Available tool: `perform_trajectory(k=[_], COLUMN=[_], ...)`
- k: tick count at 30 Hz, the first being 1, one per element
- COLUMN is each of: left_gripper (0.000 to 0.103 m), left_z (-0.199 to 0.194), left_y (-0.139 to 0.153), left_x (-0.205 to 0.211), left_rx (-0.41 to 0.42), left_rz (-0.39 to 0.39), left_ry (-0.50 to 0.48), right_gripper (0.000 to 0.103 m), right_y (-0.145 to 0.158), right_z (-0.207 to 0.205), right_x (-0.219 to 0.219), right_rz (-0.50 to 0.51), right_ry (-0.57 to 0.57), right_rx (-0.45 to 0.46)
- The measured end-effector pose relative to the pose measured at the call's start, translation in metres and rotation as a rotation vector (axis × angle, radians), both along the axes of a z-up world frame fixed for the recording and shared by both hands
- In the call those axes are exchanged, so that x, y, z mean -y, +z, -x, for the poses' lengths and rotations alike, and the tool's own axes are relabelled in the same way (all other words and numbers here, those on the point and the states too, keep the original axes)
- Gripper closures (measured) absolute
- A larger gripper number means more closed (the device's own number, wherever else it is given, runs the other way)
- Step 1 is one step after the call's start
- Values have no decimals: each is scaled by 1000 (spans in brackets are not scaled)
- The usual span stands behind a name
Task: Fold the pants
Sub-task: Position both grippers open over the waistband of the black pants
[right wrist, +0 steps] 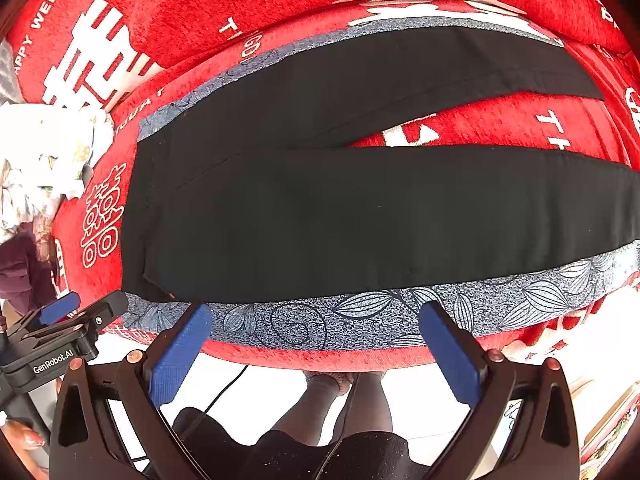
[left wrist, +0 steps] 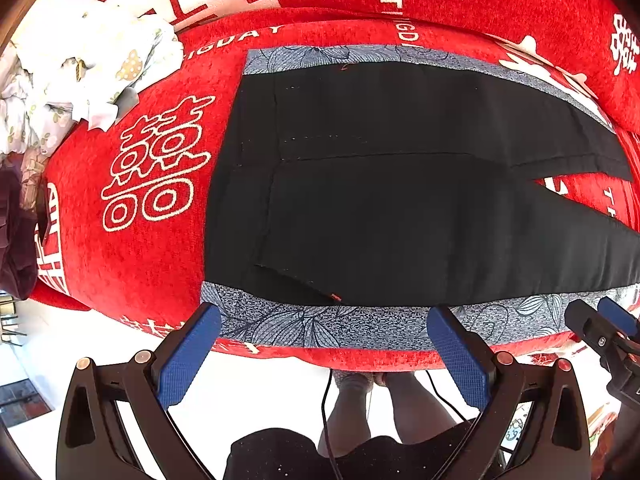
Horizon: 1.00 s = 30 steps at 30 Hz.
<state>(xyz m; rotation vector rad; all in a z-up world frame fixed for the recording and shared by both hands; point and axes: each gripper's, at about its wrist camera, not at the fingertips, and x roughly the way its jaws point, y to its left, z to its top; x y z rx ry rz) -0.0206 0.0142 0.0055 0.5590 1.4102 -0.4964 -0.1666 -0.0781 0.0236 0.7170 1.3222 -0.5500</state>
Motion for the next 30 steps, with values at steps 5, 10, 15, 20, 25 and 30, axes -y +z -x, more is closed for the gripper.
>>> perform_trajectory(k=[5, 10, 15, 20, 25, 30], left_gripper=[0, 0, 0, 0, 0, 0], left_z=[-2, -3, -5, -5, -5, -4], left_y=[-1, 0, 1, 1, 1, -1], left_x=[-4, -7, -11, -13, -16, -18], left_rx=[4, -1, 3, 7, 12, 11], left_rz=[1, 4, 11, 13, 11, 7], left_ry=[-1, 1, 3, 1, -4, 0], right_gripper=[0, 0, 0, 0, 0, 0], right_y=[0, 0, 0, 2, 3, 1], right_z=[-3, -6, -8, -12, -13, -12], right_x=[-3, -6, -11, -15, -17, -17], right_rz=[1, 2, 1, 15, 28, 25], right_ry=[10, 14, 19, 27, 42, 38], right_rx=[-4, 0, -2, -3, -5, -2])
